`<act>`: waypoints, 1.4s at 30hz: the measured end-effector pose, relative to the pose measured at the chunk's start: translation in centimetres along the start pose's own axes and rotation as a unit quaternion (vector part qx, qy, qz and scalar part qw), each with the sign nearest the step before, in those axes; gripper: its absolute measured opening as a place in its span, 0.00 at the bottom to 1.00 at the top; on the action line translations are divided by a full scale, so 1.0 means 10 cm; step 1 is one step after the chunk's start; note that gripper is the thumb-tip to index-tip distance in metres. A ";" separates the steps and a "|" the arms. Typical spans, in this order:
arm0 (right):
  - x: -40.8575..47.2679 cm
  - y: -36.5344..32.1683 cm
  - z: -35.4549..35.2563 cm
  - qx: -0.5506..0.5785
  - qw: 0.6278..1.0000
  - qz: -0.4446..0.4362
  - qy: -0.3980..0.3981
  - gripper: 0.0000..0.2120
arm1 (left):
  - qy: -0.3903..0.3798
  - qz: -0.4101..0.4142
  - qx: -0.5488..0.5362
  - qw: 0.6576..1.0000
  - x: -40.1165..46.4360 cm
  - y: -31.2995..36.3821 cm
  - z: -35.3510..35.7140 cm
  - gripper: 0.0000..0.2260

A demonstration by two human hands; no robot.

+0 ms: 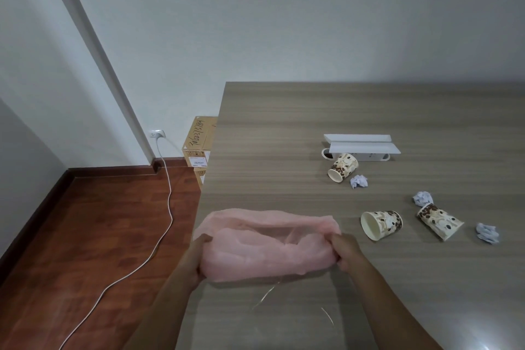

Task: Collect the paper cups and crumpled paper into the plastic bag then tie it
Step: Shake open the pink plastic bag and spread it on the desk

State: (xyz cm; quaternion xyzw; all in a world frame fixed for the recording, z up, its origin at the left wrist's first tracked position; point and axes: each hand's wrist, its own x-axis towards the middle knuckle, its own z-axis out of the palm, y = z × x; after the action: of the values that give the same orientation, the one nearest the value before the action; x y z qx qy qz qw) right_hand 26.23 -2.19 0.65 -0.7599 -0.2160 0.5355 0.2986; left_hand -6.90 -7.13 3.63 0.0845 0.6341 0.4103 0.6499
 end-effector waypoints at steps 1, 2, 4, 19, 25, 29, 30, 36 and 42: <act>-0.08 -0.06 0.00 0.044 0.999 0.005 -0.022 0.12 | -0.027 0.005 0.008 1.000 -0.03 0.04 0.00 0.12; -0.16 -0.10 -0.01 0.079 0.995 0.011 -0.051 0.11 | -0.058 0.010 0.009 0.998 -0.07 0.07 0.02 0.12; -0.22 -0.17 -0.04 0.108 0.987 0.019 -0.119 0.14 | -0.077 0.035 0.039 0.996 -0.11 0.12 0.02 0.12; -0.33 -0.40 0.10 -0.071 0.971 -0.218 0.061 0.10 | 0.127 0.213 0.259 0.934 0.07 0.40 0.04 0.25; -0.40 -0.60 0.12 0.007 0.983 -0.186 0.000 0.10 | 0.165 0.266 0.191 0.930 0.12 0.54 0.10 0.14; -0.44 -0.67 0.14 -0.052 0.970 -0.235 0.035 0.19 | 0.206 0.315 0.209 0.903 0.03 0.57 0.17 0.14; -0.47 -0.67 0.15 -0.080 0.961 -0.259 0.055 0.26 | 0.210 0.324 0.229 0.894 0.03 0.56 0.18 0.16; -0.78 -0.52 0.74 -0.195 0.816 -0.538 0.082 0.06 | 0.193 0.314 0.286 0.884 0.06 0.50 0.22 0.15; -0.62 -0.16 1.26 -0.630 0.701 -0.240 -0.233 0.33 | 0.195 0.327 0.248 0.891 0.12 0.50 0.23 0.16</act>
State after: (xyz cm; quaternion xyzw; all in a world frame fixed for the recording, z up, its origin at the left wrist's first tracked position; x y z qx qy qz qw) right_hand 12.27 -2.22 2.90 -0.5439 -0.7409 0.3444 -0.1914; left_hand -7.10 -2.20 6.31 0.3637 0.7655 0.4378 0.3001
